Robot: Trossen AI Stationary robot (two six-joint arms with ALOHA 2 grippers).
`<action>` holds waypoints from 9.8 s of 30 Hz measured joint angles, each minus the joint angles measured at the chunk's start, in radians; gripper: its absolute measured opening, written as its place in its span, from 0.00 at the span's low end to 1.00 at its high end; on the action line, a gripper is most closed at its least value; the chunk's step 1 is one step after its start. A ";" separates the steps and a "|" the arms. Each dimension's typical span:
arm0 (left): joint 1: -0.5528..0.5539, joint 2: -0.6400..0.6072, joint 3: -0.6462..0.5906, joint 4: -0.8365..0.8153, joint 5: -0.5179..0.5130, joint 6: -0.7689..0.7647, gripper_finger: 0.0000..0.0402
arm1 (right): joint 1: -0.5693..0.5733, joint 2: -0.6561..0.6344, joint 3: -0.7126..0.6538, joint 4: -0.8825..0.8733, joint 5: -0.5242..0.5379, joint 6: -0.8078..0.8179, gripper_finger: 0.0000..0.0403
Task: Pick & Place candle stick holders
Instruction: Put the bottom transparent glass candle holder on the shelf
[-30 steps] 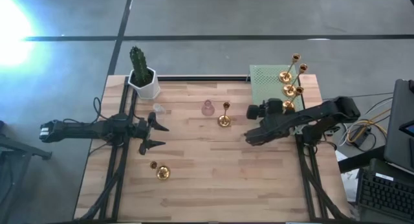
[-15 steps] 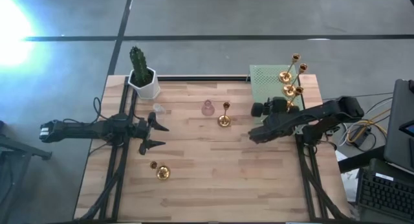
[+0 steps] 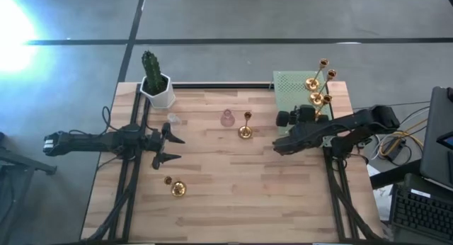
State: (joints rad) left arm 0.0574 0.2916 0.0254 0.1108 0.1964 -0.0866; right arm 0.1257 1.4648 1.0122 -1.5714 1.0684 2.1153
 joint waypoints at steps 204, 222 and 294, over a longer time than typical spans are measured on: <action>0.000 0.000 0.000 0.000 0.000 0.000 0.73 | 0.005 -0.137 0.074 0.034 -0.108 -0.336 0.59; 0.000 0.000 0.000 0.000 0.000 0.000 0.73 | 0.113 -0.189 0.218 0.011 -0.236 -0.364 0.66; 0.000 0.006 0.000 -0.015 0.000 0.000 0.73 | 0.570 0.563 0.682 0.007 -0.188 -0.006 0.03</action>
State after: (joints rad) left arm 0.0574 0.2981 0.0254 0.0956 0.1963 -0.0868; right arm 0.6956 2.0281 1.6939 -1.5642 0.8803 2.1091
